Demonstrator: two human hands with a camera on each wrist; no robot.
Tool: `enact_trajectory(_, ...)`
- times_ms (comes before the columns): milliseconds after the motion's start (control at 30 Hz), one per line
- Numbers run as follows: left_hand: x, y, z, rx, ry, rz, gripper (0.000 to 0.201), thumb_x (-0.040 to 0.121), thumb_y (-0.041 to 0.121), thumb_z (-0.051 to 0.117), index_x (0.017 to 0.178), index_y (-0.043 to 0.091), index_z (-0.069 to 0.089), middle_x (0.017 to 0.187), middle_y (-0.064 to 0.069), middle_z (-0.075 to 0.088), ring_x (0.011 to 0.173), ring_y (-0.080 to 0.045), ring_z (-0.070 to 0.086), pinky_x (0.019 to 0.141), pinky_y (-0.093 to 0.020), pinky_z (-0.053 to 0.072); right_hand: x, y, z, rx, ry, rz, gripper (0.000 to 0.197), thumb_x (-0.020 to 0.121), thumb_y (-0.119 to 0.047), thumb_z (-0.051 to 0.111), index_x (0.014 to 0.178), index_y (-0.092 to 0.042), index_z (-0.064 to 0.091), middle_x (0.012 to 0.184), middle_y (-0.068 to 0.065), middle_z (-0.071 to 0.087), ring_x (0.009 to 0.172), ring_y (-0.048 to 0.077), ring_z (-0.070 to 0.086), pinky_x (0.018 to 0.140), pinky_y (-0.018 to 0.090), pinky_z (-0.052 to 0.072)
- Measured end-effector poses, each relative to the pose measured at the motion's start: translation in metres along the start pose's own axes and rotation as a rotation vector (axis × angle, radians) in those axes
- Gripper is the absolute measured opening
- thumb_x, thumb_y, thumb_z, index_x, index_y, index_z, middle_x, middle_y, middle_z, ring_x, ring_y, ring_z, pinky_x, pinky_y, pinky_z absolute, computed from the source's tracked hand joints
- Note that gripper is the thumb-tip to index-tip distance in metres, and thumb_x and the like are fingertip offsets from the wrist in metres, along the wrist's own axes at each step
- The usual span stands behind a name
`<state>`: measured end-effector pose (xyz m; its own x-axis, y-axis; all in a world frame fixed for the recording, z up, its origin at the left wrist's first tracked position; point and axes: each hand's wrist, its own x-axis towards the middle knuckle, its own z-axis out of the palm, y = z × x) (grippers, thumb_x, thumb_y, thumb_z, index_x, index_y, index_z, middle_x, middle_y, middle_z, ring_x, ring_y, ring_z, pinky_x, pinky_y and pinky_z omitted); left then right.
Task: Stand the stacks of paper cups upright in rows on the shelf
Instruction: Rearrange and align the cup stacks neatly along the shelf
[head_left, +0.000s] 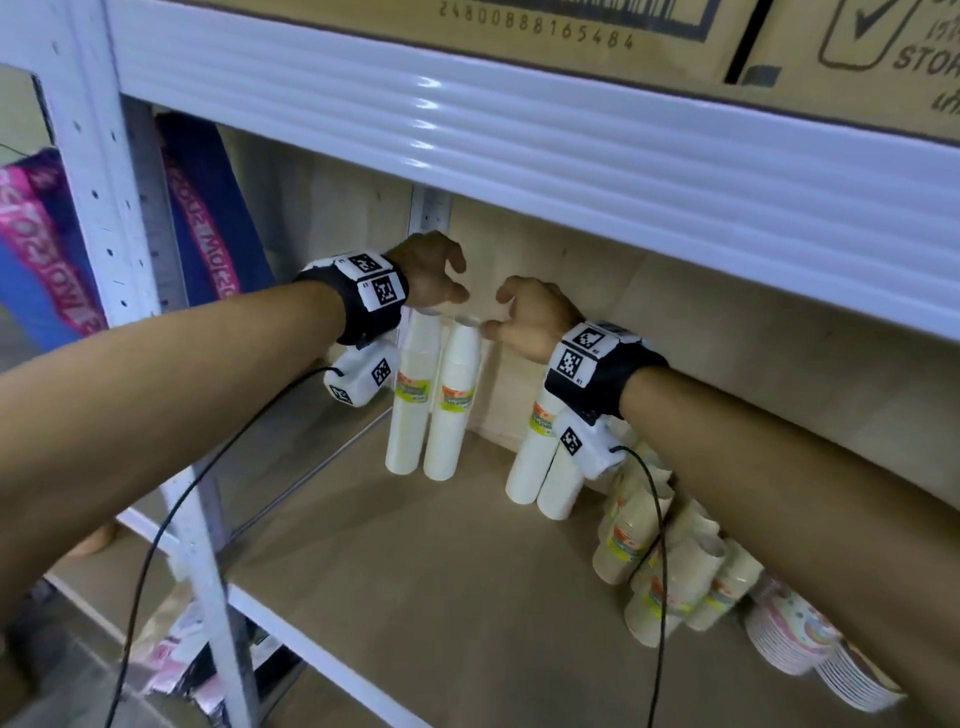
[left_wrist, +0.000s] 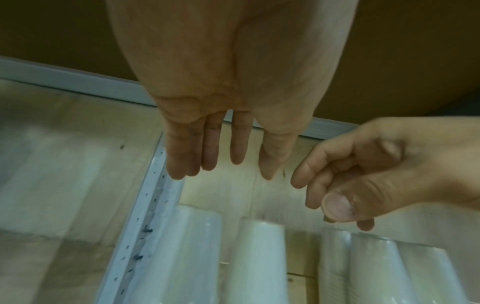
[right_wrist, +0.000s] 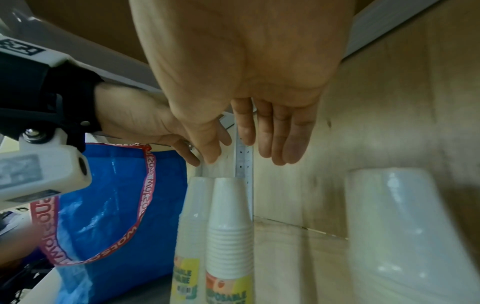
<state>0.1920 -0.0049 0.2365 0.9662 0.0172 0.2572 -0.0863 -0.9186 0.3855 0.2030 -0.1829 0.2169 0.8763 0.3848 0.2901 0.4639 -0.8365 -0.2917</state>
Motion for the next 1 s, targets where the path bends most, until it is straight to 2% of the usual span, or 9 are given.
enact_trajectory(67, -0.003, -0.011, 0.002, -0.023, -0.02, -0.029, 0.048, 0.087, 0.041, 0.068, 0.129, 0.021, 0.056, 0.129, -0.005, 0.053, 0.117, -0.021, 0.053, 0.086, -0.026, 0.04, 0.004, -0.007, 0.008, 0.006, -0.025, -0.006, 0.064, 0.077, -0.046, 0.071, 0.132, -0.019, 0.052, 0.125, 0.005, 0.059, 0.108, 0.023, 0.06, 0.087, 0.031, 0.05)
enact_trajectory(267, -0.011, -0.029, 0.015, -0.041, -0.052, -0.068, 0.057, 0.09, 0.04, 0.065, 0.141, 0.022, 0.048, 0.148, -0.003, 0.04, 0.132, -0.021, 0.043, 0.102, -0.029, 0.038, 0.014, -0.02, 0.027, 0.007, -0.079, -0.006, 0.08, 0.076, -0.041, 0.073, 0.145, -0.018, 0.041, 0.14, 0.007, 0.052, 0.122, 0.024, 0.054, 0.098, 0.034, 0.048)
enact_trajectory(400, -0.013, -0.036, 0.024, -0.002, -0.099, -0.059, 0.055, 0.091, 0.037, 0.064, 0.142, 0.024, 0.047, 0.151, -0.003, 0.038, 0.136, -0.023, 0.039, 0.106, -0.032, 0.036, 0.018, -0.023, 0.035, 0.0, -0.12, -0.01, 0.079, 0.077, -0.04, 0.071, 0.146, -0.017, 0.039, 0.145, 0.005, 0.049, 0.127, 0.023, 0.051, 0.1, 0.032, 0.046)
enact_trajectory(467, -0.014, -0.038, 0.028, -0.006, -0.117, -0.047, 0.054, 0.091, 0.033, 0.065, 0.141, 0.023, 0.048, 0.148, -0.004, 0.041, 0.134, -0.024, 0.042, 0.102, -0.032, 0.038, 0.018, -0.024, 0.038, -0.011, -0.135, -0.019, 0.072, 0.081, -0.035, 0.069, 0.144, -0.016, 0.042, 0.145, 0.005, 0.048, 0.127, 0.024, 0.051, 0.1, 0.031, 0.045)
enact_trajectory(567, -0.017, -0.041, 0.03, -0.032, -0.095, -0.023, 0.047, 0.09, 0.027, 0.066, 0.134, 0.022, 0.053, 0.14, -0.006, 0.047, 0.124, -0.026, 0.048, 0.088, -0.028, 0.039, 0.017, -0.025, 0.04, -0.037, -0.106, -0.034, 0.052, 0.085, -0.023, 0.064, 0.135, -0.014, 0.051, 0.136, 0.009, 0.055, 0.119, 0.028, 0.055, 0.095, 0.033, 0.048)
enact_trajectory(667, -0.021, -0.041, 0.032, -0.071, -0.066, -0.006, 0.042, 0.089, 0.024, 0.067, 0.129, 0.021, 0.056, 0.134, -0.007, 0.052, 0.116, -0.025, 0.052, 0.083, -0.028, 0.04, 0.014, -0.026, 0.041, -0.032, -0.08, -0.033, 0.047, 0.085, -0.02, 0.063, 0.131, -0.015, 0.054, 0.131, 0.009, 0.058, 0.113, 0.028, 0.058, 0.088, 0.031, 0.049)
enact_trajectory(833, -0.031, -0.037, 0.033, -0.105, -0.036, 0.01, 0.042, 0.089, 0.025, 0.068, 0.13, 0.022, 0.058, 0.133, -0.007, 0.055, 0.113, -0.025, 0.055, 0.083, -0.028, 0.041, 0.004, -0.027, 0.035, -0.023, -0.08, -0.027, 0.043, 0.084, -0.02, 0.064, 0.126, -0.013, 0.054, 0.126, 0.009, 0.058, 0.11, 0.027, 0.057, 0.084, 0.032, 0.049)
enact_trajectory(1000, -0.042, -0.025, 0.027, -0.099, -0.049, 0.026, 0.044, 0.089, 0.027, 0.066, 0.132, 0.023, 0.057, 0.136, -0.008, 0.054, 0.116, -0.027, 0.055, 0.087, -0.031, 0.045, -0.01, -0.025, 0.025, -0.008, -0.062, -0.017, 0.041, 0.085, -0.019, 0.064, 0.125, -0.011, 0.054, 0.125, 0.01, 0.058, 0.11, 0.028, 0.057, 0.086, 0.033, 0.049)
